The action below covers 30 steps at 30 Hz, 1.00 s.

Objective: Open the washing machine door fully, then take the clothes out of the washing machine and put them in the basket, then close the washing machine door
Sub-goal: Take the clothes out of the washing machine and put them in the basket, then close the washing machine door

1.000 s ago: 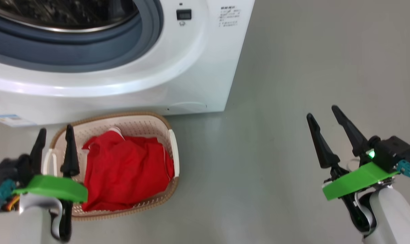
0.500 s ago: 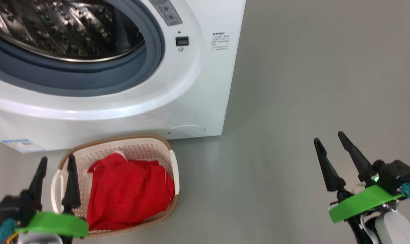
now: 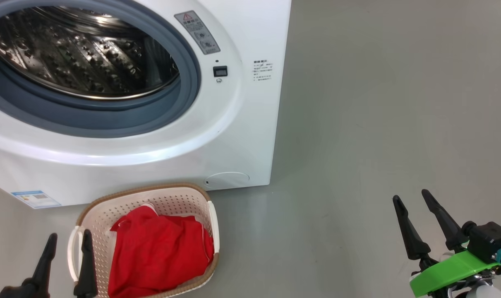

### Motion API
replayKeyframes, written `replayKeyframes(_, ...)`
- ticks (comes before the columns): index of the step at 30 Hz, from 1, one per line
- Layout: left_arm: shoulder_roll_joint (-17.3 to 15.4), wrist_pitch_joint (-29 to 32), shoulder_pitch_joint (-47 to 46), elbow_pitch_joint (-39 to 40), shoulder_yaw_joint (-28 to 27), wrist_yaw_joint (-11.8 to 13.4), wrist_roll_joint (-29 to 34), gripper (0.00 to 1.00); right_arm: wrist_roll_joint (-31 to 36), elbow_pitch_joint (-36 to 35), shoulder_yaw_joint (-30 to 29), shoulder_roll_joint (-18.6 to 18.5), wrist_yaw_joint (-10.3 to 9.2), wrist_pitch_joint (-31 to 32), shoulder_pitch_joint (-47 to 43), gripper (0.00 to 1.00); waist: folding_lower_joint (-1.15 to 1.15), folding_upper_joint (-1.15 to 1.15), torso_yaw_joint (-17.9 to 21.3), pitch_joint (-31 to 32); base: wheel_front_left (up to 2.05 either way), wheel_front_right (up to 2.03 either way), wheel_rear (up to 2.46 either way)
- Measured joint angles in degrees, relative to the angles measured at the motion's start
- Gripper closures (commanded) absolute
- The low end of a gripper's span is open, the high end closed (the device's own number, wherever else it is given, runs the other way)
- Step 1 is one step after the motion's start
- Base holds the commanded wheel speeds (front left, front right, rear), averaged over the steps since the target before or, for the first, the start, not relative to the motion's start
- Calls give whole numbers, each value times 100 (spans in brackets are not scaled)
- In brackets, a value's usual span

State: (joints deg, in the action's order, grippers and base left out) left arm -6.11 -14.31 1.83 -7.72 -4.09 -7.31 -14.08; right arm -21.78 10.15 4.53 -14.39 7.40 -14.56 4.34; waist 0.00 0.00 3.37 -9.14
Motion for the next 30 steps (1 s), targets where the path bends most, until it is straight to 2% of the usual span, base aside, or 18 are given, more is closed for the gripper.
replayKeyframes(18,45,0,122,153,-21,0,102,0,-5,-10,-27,-13,0,0,-104,0,0,0,-38,132,-6,6,0)
replayKeyframes(30,53,1,122,241,-16,0,142,0,-4,-29,-33,-13,0,0,-104,0,0,0,-71,92,-127,127,0)
